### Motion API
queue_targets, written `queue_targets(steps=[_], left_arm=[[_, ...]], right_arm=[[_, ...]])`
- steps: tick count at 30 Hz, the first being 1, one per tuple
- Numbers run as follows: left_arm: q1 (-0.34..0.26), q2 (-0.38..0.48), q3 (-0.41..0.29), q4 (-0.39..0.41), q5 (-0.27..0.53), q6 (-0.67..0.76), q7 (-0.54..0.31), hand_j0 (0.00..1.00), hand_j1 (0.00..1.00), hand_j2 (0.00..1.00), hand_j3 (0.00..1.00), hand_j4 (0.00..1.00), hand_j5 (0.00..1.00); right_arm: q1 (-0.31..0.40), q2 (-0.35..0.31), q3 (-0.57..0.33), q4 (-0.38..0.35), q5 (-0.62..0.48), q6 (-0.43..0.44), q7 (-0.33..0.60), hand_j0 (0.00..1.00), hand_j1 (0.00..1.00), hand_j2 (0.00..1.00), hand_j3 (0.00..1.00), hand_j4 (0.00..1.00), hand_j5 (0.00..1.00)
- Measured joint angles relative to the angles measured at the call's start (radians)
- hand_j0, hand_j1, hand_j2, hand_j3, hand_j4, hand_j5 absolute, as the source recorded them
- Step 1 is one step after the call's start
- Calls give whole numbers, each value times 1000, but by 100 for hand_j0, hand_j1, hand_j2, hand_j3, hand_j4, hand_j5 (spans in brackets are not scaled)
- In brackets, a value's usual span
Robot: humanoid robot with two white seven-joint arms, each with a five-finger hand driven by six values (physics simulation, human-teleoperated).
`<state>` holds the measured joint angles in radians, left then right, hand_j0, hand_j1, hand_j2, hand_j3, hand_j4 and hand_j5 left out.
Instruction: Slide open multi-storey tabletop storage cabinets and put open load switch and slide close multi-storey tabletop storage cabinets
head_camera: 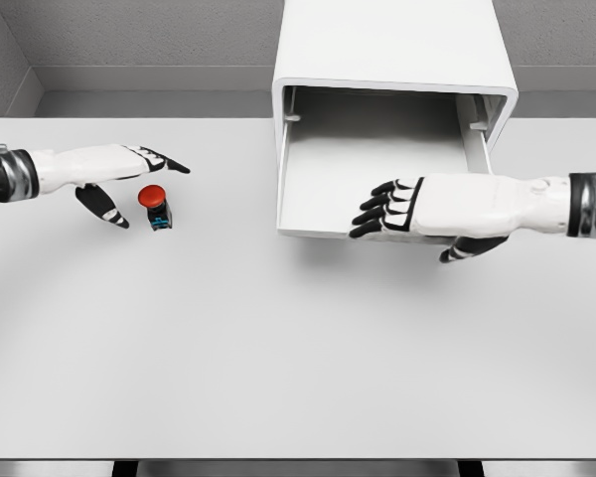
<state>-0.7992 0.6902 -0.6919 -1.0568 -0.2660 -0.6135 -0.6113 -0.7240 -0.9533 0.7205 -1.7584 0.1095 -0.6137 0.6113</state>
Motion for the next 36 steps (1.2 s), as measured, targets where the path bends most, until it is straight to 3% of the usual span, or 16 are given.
queue_targets(steps=[9,13,22,31,36], left_arm=[[0,-14,-1,1,-27,0,0,100,100,100,100,100,100],[-5,-25,-34,1,-39,0,0,100,100,100,100,100,100],[-12,-31,-48,0,-45,0,0,95,95,95,95,95,95],[-15,-30,-48,0,-69,0,0,81,81,81,81,81,81],[-15,-28,-46,0,-73,0,0,81,81,81,81,81,81]], right_arm=[[8,-18,-17,-1,-16,0,0,100,100,100,100,100,100],[18,-35,-22,-1,-30,0,0,100,100,100,100,100,100],[52,-66,-78,-1,-57,0,0,100,100,100,100,100,100],[87,-96,-112,-1,-61,0,0,100,100,100,100,100,100],[100,-105,-120,-1,-62,0,0,100,100,100,100,100,100]])
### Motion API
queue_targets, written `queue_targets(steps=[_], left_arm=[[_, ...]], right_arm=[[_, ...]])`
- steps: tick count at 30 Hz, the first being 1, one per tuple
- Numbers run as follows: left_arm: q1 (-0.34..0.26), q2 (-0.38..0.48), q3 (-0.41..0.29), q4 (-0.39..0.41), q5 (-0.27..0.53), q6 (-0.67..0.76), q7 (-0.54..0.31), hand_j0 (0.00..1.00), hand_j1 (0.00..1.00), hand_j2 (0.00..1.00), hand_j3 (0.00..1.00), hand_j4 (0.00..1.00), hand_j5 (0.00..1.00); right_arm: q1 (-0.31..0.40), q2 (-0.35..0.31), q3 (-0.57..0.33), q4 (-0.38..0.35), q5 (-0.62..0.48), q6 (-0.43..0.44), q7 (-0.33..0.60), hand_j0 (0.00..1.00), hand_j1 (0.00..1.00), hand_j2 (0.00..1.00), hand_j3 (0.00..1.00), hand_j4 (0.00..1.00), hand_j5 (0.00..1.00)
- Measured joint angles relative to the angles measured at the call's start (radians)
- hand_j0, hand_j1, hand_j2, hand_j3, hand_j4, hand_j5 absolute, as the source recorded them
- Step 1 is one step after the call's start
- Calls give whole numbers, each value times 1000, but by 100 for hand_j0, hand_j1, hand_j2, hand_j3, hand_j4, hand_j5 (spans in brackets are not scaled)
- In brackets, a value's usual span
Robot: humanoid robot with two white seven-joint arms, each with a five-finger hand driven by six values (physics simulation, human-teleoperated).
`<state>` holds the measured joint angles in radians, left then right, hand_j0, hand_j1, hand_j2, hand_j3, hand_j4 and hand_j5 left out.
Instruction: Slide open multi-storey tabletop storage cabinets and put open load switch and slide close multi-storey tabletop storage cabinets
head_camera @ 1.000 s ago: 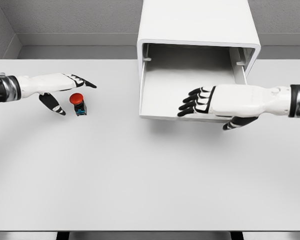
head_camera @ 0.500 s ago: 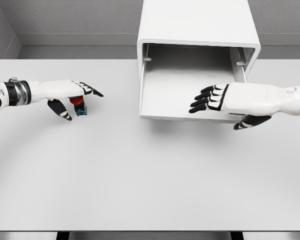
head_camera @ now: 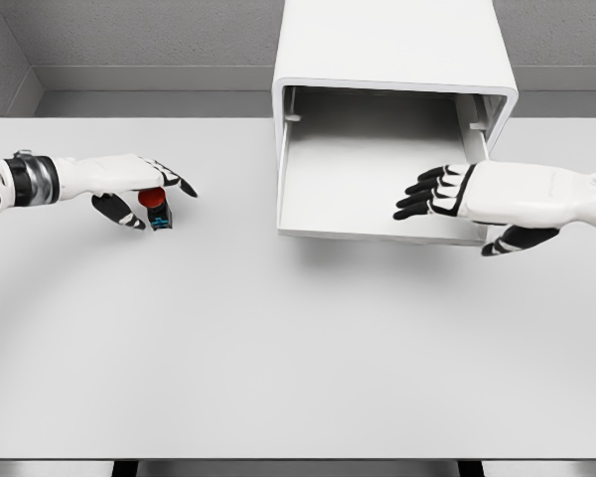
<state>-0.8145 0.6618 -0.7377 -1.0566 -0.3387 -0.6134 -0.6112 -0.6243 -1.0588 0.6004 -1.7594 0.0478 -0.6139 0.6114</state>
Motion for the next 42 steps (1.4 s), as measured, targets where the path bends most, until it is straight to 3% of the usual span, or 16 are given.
queue_targets(steps=[7,9,12,17,24,28,33,39,42], left_arm=[[0,0,-2,-1,-1,0,0,79,79,79,79,79,79],[2,0,-3,-2,-1,0,0,67,67,67,67,67,67],[2,0,-4,-3,-1,0,0,67,67,67,67,67,67],[2,1,-4,-4,0,0,0,51,51,51,51,51,51],[3,2,-4,-7,0,0,0,41,41,41,41,41,41],[0,2,-5,-9,1,0,0,41,41,41,41,41,41],[-17,17,-5,-35,3,-1,0,41,41,41,41,41,41],[-28,40,-5,-137,25,0,0,41,41,41,41,41,41],[-41,56,-5,-188,43,-1,0,41,41,41,41,41,41]], right_arm=[[25,-10,-40,0,-1,0,0,100,100,100,100,100,100],[25,-10,-50,0,-3,0,0,100,100,100,100,100,100],[46,-16,-76,0,-20,0,0,100,100,100,100,100,100],[80,-30,-122,0,-34,0,0,100,100,100,100,100,100],[104,-50,-177,0,-60,0,0,100,100,100,100,100,100],[204,-74,-255,0,-72,-1,0,100,100,100,100,100,100],[238,-89,-316,0,-85,0,0,100,100,100,100,100,100],[455,-119,-489,0,-87,-1,0,100,100,100,100,100,100],[612,-122,-612,0,-87,-2,0,100,100,100,100,100,100]])
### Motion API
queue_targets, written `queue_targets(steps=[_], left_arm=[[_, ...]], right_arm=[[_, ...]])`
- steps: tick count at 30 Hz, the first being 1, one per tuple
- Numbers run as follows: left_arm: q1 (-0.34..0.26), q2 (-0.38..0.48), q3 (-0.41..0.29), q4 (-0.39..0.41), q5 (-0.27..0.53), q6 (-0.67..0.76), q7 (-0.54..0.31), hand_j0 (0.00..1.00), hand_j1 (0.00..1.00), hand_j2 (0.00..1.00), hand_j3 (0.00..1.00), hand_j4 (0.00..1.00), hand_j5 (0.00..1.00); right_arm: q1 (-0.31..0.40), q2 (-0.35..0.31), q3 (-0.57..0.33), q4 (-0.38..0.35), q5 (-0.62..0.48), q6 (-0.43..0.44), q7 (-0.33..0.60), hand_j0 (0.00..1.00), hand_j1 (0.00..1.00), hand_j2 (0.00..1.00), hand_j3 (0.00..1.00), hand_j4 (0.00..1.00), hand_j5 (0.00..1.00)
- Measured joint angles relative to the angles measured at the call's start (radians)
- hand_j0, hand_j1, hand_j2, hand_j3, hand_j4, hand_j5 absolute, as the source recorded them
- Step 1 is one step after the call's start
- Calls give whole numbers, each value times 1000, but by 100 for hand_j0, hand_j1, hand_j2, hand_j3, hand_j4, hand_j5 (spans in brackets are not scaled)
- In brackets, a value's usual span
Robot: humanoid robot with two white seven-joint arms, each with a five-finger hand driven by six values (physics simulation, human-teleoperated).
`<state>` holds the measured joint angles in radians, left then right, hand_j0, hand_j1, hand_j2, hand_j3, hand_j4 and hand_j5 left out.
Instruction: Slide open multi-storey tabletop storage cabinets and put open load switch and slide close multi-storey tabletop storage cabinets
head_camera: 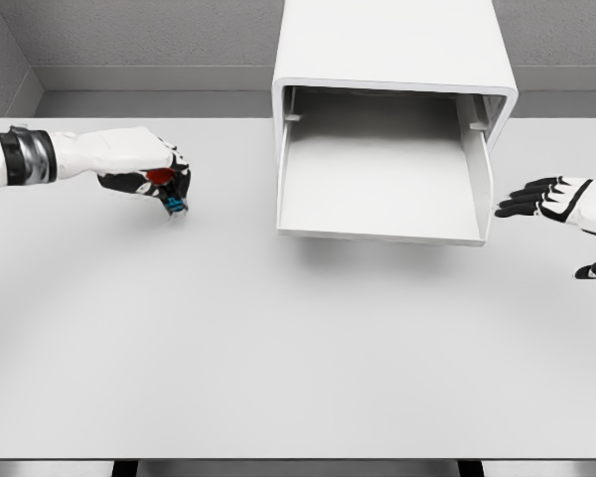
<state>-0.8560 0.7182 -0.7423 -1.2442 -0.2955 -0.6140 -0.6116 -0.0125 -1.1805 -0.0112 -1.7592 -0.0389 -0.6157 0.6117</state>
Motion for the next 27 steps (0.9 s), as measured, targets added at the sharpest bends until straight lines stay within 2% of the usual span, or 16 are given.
queue_targets(steps=[2,3,7,11,14,17,21,23,27], left_arm=[[-14,14,0,-46,20,0,0,41,41,41,41,41,41],[-20,18,1,-64,28,0,0,41,41,41,41,41,41],[-54,25,4,-110,57,0,0,41,41,41,41,41,41],[-101,26,8,-130,93,0,0,41,41,41,41,41,41],[-115,26,9,-172,122,-1,-1,41,41,41,41,41,41],[-135,25,10,-195,150,0,0,41,41,41,41,41,41],[-155,26,11,-205,185,0,0,41,41,41,41,41,41],[-156,27,11,-208,205,0,0,41,41,41,41,41,41],[-161,49,11,-245,269,0,0,41,41,41,41,41,41]], right_arm=[[111,3,-83,0,0,0,0,100,100,100,100,100,100],[137,5,-115,0,0,1,0,100,100,100,100,100,100],[193,19,-173,1,17,2,0,100,100,100,100,100,100],[200,22,-188,3,35,2,0,100,100,100,100,100,100],[236,23,-190,6,48,2,0,100,100,100,100,100,100],[249,23,-188,5,69,2,0,52,52,52,52,52,52],[275,22,-185,3,94,2,0,45,45,45,45,45,45],[296,20,-183,2,106,2,0,45,45,45,45,45,45],[296,17,-147,2,127,2,-1,45,45,45,45,45,45]])
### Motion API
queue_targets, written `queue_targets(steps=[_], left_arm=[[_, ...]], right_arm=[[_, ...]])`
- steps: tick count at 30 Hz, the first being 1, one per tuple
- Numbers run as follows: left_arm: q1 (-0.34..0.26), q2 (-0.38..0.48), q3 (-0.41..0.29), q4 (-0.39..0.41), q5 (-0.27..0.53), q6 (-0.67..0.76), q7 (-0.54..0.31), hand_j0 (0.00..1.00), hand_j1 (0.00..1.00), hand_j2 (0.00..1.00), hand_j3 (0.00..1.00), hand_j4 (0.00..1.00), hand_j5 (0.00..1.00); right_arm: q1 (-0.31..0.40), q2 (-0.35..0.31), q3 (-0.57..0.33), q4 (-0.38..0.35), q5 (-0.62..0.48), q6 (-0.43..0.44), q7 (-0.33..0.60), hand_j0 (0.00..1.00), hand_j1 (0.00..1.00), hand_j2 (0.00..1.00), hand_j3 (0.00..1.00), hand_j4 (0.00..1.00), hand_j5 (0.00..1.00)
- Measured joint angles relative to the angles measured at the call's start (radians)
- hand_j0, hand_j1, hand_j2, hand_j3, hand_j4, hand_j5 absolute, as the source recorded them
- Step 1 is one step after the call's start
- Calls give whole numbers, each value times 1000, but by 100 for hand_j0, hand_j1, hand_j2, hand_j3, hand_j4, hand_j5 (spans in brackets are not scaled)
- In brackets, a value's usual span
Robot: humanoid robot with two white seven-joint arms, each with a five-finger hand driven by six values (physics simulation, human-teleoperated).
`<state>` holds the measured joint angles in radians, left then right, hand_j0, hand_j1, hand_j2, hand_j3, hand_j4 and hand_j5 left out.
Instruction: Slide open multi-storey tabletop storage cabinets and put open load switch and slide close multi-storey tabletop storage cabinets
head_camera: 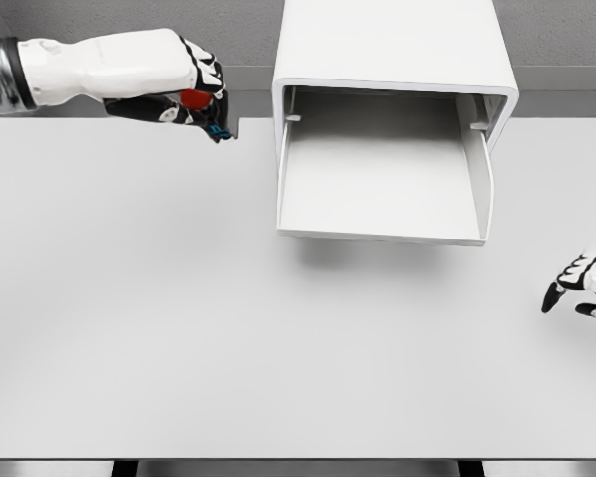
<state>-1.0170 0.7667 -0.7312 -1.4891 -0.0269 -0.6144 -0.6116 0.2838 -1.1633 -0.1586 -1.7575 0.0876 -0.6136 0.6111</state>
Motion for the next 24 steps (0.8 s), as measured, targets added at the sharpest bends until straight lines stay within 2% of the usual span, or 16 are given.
queue_targets(steps=[9,12,14,18,24], left_arm=[[-8,-7,-2,-92,76,0,0,42,42,42,42,42,42],[-8,-39,-5,-114,80,0,0,42,42,42,42,42,42],[-9,-64,-8,-119,81,0,0,42,42,42,42,42,42],[-18,-139,-11,-113,75,-1,-1,42,42,42,42,42,42],[-23,-225,-17,-87,73,0,0,42,42,42,42,42,42]], right_arm=[[-34,2,82,0,35,0,0,49,49,49,49,49,49],[-74,9,109,0,45,1,0,50,50,50,50,50,50],[-152,16,151,0,49,1,0,50,50,50,50,50,50],[-156,23,211,0,57,0,0,52,52,52,52,52,52],[-166,25,234,-1,59,0,0,53,53,53,53,53,53]])
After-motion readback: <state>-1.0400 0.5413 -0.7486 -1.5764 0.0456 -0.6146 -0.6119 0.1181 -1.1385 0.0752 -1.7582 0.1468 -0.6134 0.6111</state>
